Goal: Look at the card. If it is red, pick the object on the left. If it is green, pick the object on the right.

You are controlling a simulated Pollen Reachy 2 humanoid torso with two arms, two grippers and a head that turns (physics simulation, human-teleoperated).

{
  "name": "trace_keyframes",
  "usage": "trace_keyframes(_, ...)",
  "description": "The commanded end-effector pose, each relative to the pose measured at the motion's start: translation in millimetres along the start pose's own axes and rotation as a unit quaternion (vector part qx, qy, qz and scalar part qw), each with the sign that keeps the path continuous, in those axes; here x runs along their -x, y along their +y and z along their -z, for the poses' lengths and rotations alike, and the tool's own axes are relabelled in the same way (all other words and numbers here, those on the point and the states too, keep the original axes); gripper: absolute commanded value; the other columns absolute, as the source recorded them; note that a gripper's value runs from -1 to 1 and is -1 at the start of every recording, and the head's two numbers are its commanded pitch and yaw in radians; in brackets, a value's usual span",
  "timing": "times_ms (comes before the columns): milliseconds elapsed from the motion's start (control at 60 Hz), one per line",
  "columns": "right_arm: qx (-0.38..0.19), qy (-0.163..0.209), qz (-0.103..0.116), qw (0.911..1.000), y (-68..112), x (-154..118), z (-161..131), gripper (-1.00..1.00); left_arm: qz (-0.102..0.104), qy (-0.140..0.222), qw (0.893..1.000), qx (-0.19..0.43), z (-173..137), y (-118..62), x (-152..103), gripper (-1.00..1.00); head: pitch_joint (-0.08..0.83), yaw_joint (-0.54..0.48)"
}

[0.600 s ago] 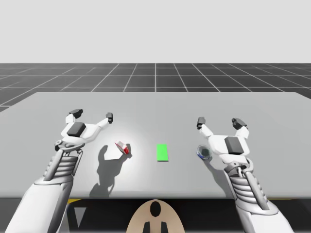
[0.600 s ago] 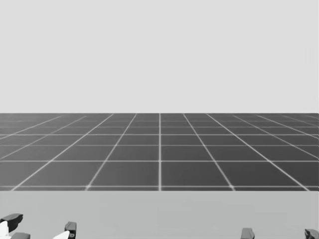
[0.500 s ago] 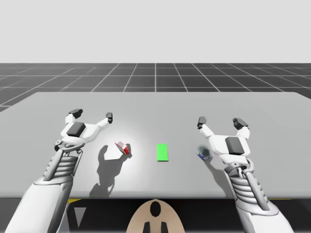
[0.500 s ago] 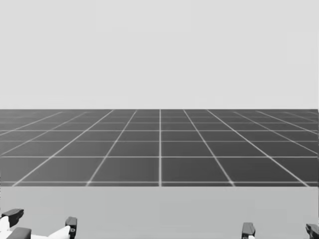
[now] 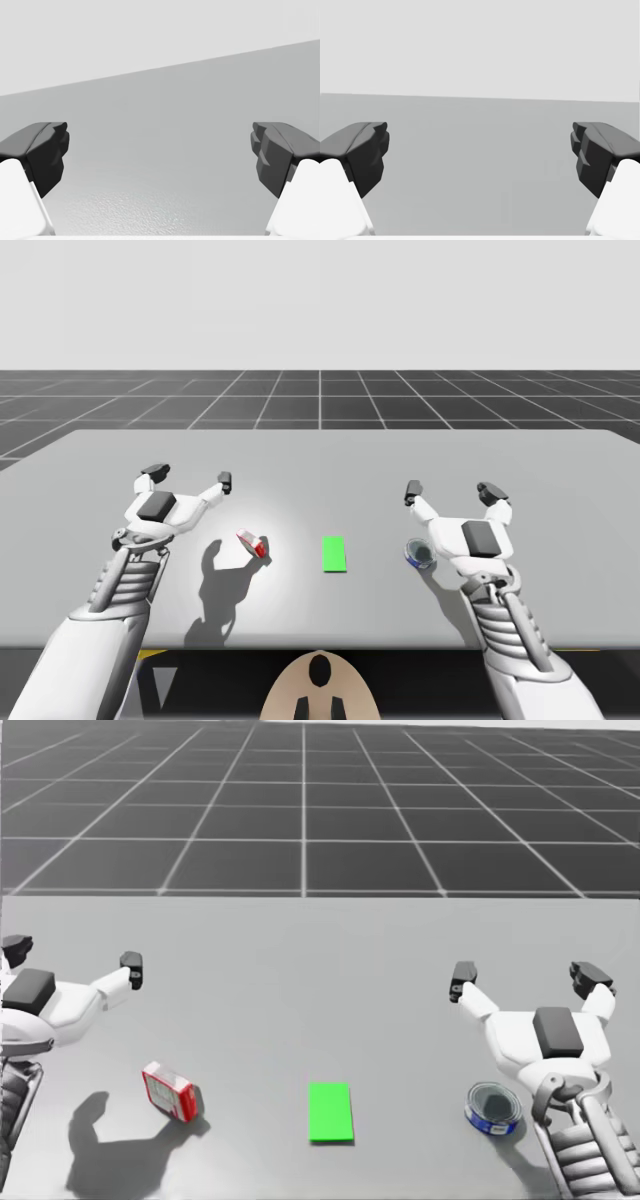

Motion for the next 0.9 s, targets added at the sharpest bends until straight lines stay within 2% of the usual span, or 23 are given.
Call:
trace_keyframes(17, -0.002, 0.006, 0.000, 1.0000, 2.6, 3.3, 0.5, -1.00, 0.004, -0.001, 1.000, 0.002, -0.1, -0.5, -0.9, -1.00, 0.536, -0.05)
trace_keyframes(183, -0.004, 0.009, -0.002, 1.0000, 2.2, 4.7, 1.2, -1.00, 0.005, 0.000, 1.000, 0.003, -0.3, -0.9, -1.8, -1.00, 0.662, -0.04)
trace_keyframes(383, -0.004, 0.008, -0.007, 0.9999, 2.6, 5.1, 1.5, -1.00, 0.007, 0.001, 1.000, 0.003, -0.1, -0.9, -2.3, -1.00, 0.756, -0.03)
trace_keyframes(733, -0.005, 0.009, -0.010, 0.9999, 3.5, 5.3, 1.9, -1.00, 0.008, 0.001, 1.000, 0.002, -0.7, -0.8, -3.3, -1.00, 0.748, -0.07)
trace_keyframes(900, -0.006, 0.010, -0.011, 0.9999, 3.3, 5.8, 2.3, -1.00, 0.007, 0.000, 1.000, 0.003, -1.3, -1.6, -4.1, -1.00, 0.756, -0.18)
